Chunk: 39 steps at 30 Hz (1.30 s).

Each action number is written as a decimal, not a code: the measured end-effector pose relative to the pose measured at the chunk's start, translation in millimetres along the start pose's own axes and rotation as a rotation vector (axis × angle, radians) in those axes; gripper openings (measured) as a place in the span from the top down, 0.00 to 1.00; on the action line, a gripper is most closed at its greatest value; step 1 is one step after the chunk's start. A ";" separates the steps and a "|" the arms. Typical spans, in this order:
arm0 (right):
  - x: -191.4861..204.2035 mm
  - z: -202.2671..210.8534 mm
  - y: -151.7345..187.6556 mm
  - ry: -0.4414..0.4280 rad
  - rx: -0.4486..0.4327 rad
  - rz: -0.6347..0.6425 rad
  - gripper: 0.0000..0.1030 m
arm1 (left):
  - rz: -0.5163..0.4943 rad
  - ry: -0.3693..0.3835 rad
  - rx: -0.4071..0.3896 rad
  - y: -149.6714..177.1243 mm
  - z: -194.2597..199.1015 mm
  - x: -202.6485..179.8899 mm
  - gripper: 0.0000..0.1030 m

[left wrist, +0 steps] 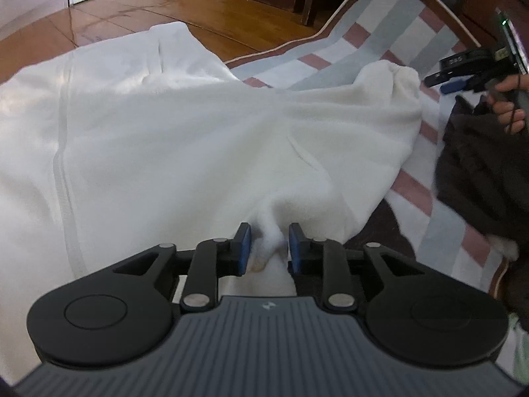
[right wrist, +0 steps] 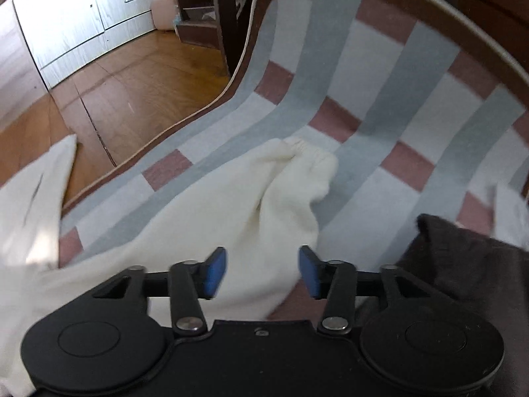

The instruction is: Fold clothes

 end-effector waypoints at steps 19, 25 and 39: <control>3.1 -29.4 -71.6 0.182 -0.476 0.108 0.96 | 0.116 0.070 -0.021 -2.6 -8.4 21.1 0.69; -30.1 -62.7 -89.0 0.323 -0.226 0.143 0.92 | 0.110 0.099 0.020 -7.0 -17.9 16.4 0.65; 51.9 41.4 34.8 0.073 -0.192 0.044 0.38 | 0.093 0.145 0.111 27.2 38.3 20.5 0.34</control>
Point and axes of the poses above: each gripper's, at about its wrist camera, not at the fingertips, and z roughly against the way its jaws point, x to its left, y to its underside, the point moved 5 cm from there along -z, roughly the way its jaws point, and after that the axes turned 4 degrees about x, right-handed, at the moved point
